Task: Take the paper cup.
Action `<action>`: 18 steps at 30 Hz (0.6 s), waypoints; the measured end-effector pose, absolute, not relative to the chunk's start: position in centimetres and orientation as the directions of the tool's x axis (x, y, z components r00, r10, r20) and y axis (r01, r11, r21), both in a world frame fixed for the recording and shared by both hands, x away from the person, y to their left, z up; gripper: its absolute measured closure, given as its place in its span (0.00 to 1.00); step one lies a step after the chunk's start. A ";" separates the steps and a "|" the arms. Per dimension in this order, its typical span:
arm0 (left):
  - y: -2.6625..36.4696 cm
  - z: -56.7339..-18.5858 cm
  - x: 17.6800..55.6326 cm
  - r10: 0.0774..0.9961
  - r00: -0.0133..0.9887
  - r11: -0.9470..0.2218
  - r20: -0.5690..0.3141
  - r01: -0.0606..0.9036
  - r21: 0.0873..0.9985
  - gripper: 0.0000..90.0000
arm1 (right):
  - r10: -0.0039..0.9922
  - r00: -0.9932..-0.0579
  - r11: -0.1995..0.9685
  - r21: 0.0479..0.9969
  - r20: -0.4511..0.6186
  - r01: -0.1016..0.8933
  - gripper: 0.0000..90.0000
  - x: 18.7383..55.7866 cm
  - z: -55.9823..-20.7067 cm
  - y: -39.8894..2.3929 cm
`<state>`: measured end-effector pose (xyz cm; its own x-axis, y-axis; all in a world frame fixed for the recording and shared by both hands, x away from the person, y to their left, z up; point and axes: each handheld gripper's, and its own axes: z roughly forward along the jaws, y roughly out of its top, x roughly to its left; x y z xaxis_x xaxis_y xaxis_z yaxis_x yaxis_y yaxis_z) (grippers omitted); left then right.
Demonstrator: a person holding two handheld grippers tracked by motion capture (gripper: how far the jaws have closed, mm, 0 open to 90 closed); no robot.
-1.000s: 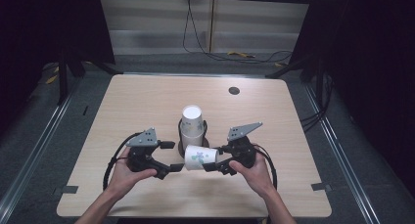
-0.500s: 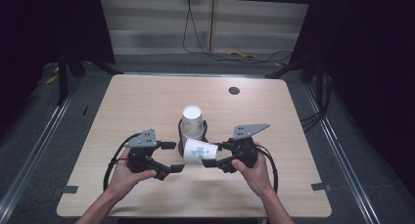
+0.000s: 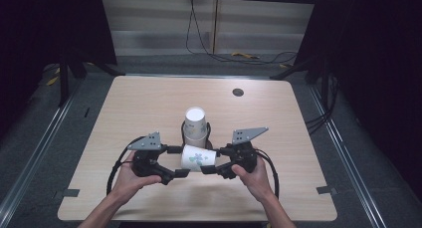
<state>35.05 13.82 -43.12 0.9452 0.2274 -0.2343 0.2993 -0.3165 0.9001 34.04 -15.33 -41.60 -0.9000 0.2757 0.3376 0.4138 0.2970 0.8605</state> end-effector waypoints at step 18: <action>13.0 -43.1 35.0 0.169 0.953 -0.269 -0.253 0.291 0.918 0.19 | 0.248 -0.908 0.312 0.859 0.338 0.406 0.41 33.8 -41.7 -14.3</action>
